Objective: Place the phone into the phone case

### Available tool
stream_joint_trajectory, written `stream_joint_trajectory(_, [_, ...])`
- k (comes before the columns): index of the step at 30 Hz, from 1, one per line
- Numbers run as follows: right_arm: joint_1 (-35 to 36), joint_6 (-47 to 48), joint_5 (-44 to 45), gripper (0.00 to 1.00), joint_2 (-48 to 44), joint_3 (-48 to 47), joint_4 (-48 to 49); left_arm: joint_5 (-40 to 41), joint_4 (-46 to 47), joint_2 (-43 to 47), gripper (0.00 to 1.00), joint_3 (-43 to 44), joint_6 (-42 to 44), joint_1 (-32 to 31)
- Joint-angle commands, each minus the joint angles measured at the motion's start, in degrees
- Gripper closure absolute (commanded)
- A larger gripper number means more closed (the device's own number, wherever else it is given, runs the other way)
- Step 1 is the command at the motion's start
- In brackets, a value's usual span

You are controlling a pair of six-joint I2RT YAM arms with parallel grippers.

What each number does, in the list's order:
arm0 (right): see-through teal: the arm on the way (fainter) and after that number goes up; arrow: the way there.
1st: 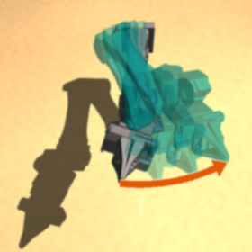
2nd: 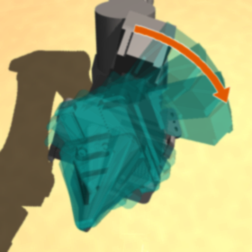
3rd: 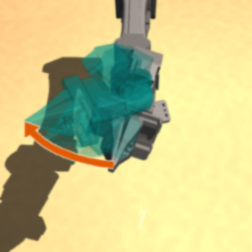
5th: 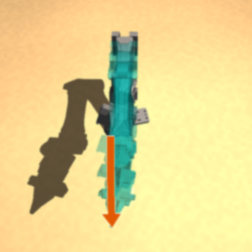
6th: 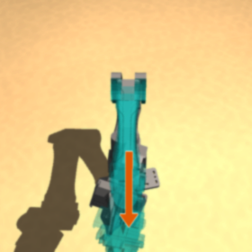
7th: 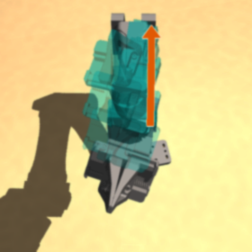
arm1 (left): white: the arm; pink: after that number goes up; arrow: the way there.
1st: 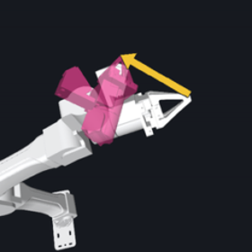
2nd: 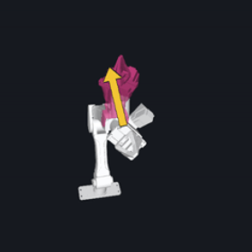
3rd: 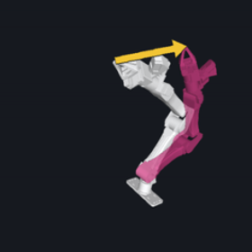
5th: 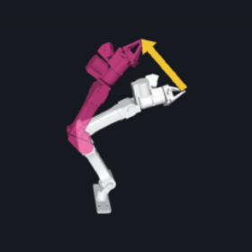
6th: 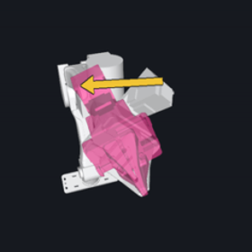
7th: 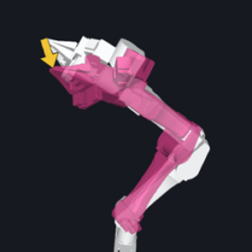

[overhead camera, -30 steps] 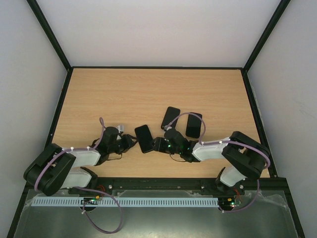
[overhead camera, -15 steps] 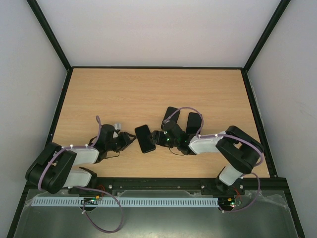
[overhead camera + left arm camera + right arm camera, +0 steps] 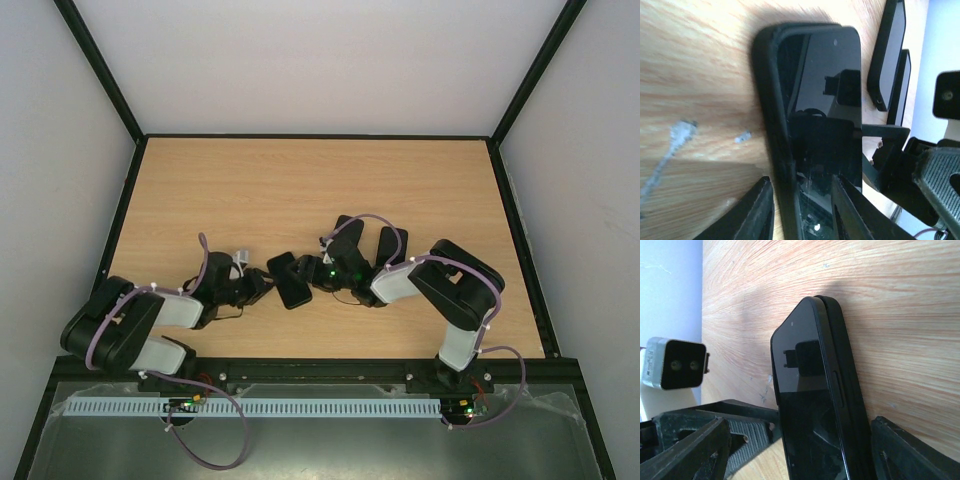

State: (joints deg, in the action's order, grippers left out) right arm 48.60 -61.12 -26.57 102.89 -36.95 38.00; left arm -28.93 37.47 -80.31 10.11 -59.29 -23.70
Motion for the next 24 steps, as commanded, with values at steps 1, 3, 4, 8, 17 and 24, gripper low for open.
stream_joint_trajectory(1, [0.29, -5.69, -5.21, 0.24, 1.17, -0.91, 4.01, -0.6, 4.1, -2.87, 0.69, -1.84, -1.59, -2.03])
stream_joint_trajectory(3, [0.42, -9.96, -7.89, 0.24, 0.93, 0.3, 8.95, -1.12, 5.79, -3.84, 0.73, -2.0, -2.4, -2.68])
stream_joint_trajectory(4, [0.4, -12.46, -8.74, 0.24, 0.79, 1.18, 11.98, -1.28, 6.19, -4.07, 0.75, -2.11, -2.78, -2.84])
stream_joint_trajectory(8, [0.44, -17.93, -9.36, 0.24, -0.18, 3.59, 20.5, -0.61, 5.61, -3.04, 0.77, -2.43, -2.91, -3.57])
stream_joint_trajectory(17, [0.78, -23.24, -10.53, 0.25, 0.4, 5.79, 29.37, 2.07, -0.36, 2.73, 0.69, -3.25, -1.61, -4.07])
stream_joint_trajectory(24, [2.01, -22.62, -11.13, 0.25, 2.13, 5.29, 28.32, 5.55, -8.84, 8.74, 0.64, -2.24, 1.1, -4.07])
